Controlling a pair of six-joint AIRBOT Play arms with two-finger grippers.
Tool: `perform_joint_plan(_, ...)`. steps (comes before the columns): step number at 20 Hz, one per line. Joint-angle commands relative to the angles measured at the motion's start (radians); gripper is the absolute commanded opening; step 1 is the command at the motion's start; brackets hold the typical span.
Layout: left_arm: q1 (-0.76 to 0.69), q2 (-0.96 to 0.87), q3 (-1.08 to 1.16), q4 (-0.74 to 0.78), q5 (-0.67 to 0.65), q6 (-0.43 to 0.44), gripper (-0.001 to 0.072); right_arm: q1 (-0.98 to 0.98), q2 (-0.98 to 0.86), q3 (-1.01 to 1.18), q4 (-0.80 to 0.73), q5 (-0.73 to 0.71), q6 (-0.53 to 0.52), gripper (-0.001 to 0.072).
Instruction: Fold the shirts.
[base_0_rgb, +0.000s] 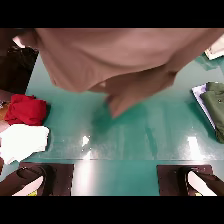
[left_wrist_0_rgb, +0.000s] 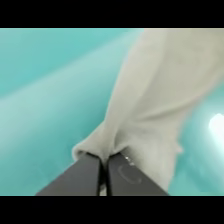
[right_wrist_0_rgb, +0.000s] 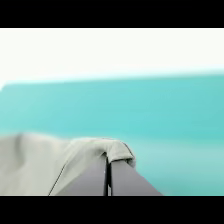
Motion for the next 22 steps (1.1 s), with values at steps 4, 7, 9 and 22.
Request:
perform_joint_plan(4, -0.001, 0.05, 0.096, -0.262, 0.0, -0.011, 0.0026, -0.206, 0.157, 0.201, -0.001, 0.007, 0.0, 0.0018)
perform_joint_plan(7, -0.001, 0.048, 0.075, -0.412, -0.073, -0.012, 0.0026, -0.267, 0.161, 0.273, 0.001, 0.037, 0.0, 0.0017)
perform_joint_plan(9, 0.0, 0.048, -0.012, -0.379, -0.135, -0.012, 0.0025, -0.257, 0.118, 0.324, 0.003, 0.096, 0.001, 0.0016)
perform_joint_plan(22, 0.182, -0.127, -1.014, -0.039, 0.383, -0.027, 0.0025, 0.331, -0.609, 0.075, -0.348, 0.178, 0.123, 0.0018)
